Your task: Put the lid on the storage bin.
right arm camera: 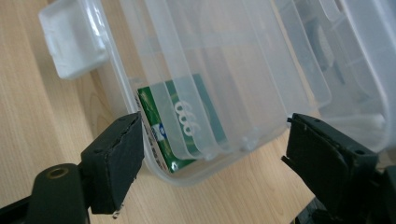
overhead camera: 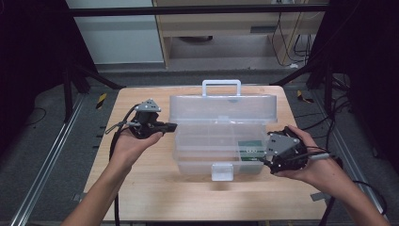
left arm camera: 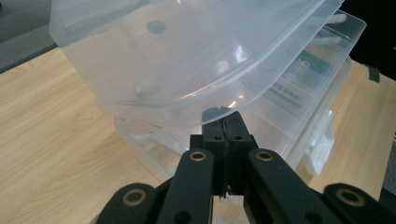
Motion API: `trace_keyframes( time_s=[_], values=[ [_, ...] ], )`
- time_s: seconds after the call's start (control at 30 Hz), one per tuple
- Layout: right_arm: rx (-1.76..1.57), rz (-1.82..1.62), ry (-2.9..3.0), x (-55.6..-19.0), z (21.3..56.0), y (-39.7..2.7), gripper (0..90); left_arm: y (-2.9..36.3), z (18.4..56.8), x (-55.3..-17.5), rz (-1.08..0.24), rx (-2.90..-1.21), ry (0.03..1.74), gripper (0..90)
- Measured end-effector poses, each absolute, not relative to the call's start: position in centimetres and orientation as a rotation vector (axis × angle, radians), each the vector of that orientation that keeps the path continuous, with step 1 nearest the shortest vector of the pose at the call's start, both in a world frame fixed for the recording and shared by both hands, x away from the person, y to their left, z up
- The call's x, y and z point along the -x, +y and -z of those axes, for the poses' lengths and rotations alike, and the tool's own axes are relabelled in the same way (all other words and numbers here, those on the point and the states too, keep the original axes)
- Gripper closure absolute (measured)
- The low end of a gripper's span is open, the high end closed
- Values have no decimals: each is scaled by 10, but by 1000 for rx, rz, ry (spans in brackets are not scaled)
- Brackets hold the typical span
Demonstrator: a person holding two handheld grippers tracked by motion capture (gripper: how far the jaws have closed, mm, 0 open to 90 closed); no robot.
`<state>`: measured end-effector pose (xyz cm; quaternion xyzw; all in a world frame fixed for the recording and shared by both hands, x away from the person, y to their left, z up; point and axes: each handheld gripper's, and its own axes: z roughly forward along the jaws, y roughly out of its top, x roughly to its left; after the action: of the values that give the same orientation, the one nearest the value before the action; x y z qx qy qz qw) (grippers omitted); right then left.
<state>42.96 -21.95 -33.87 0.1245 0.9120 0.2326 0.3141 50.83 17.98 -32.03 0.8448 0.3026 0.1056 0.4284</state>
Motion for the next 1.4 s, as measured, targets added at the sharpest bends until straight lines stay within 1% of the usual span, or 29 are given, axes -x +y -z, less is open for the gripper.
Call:
trace_keyframes(
  time_s=[0.2, 0.53, 1.03, 1.17, 1.27, 1.4],
  values=[
    [-409, -622, 2398, -425, 348, -235, 167, 182, 328, -504, -249, -2103, 747, 899],
    [-516, -630, 2368, -423, 360, -259, 166, 184, 340, -497, -250, -2088, 745, 899],
    [-624, -624, 2339, -429, 378, -272, 165, 192, 360, -483, -275, -2083, 753, 899],
    [-644, -621, 2335, -432, 382, -272, 166, 194, 363, -482, -283, -2084, 743, 899],
    [-649, -617, 2333, -433, 383, -272, 166, 195, 365, -481, -264, -2078, 757, 899],
    [-677, -621, 2318, -434, 385, -275, 166, 196, 367, -482, -281, -2077, 739, 899]
  ],
)
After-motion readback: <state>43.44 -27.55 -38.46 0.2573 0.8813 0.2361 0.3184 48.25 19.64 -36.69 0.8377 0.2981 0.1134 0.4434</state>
